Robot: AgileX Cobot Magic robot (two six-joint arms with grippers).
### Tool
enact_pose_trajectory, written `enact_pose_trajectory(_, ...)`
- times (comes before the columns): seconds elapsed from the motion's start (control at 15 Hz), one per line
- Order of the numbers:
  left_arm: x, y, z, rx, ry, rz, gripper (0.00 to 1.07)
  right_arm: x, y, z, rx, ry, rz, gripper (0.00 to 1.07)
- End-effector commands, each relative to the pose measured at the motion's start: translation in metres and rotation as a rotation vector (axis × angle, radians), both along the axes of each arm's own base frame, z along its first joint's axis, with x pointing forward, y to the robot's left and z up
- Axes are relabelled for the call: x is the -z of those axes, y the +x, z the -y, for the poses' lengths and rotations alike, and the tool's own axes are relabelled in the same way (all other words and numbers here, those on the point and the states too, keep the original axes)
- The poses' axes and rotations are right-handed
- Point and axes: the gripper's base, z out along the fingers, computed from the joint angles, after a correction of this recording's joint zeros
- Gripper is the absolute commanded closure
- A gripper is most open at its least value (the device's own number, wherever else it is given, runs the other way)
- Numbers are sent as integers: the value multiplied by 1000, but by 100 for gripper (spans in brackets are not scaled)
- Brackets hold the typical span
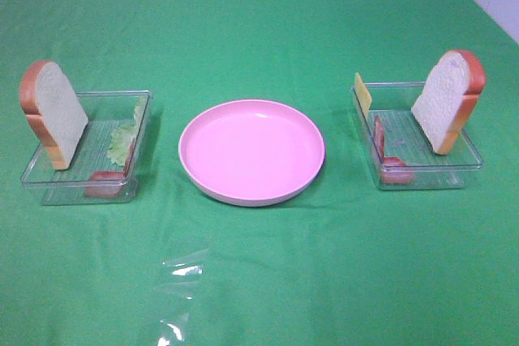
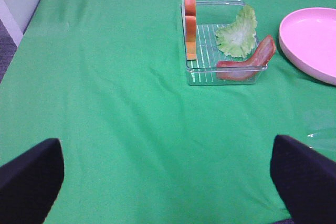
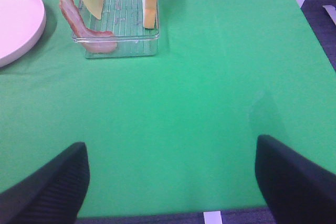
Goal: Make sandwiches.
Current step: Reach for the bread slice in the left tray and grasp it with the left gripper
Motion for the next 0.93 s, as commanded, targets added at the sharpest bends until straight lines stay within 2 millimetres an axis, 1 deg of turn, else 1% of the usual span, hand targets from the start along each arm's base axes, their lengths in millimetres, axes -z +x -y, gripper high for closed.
enact_pose_trajectory(0.07, 0, -1, 0, -10, -5, 28, 4, 1, -3, 1, 5, -7, 31, 23)
enact_pose_trajectory(0.53, 0, -1, 0, -6, 3, 24, 4, 1, -3, 1, 5, -7, 31, 23)
enact_pose_trajectory(0.6, -3, 0, 0, -5, 3, -4, 4, 1, -3, 1, 5, -7, 31, 23)
enact_pose_trajectory(0.67, -10, 3, 0, 10, 28, -73, 4, 1, -3, 1, 5, -7, 31, 23)
enact_pose_trajectory(0.73, -19, 10, -1, 32, 63, -141, 4, 1, -3, 1, 5, -7, 31, 23)
enact_pose_trajectory(0.8, -33, 24, -2, 51, 101, -209, 4, 1, -3, 1, 5, -7, 31, 23)
enact_pose_trajectory(0.93, -56, 58, -3, 49, 90, -336, 4, 1, -3, 1, 5, -7, 31, 23)
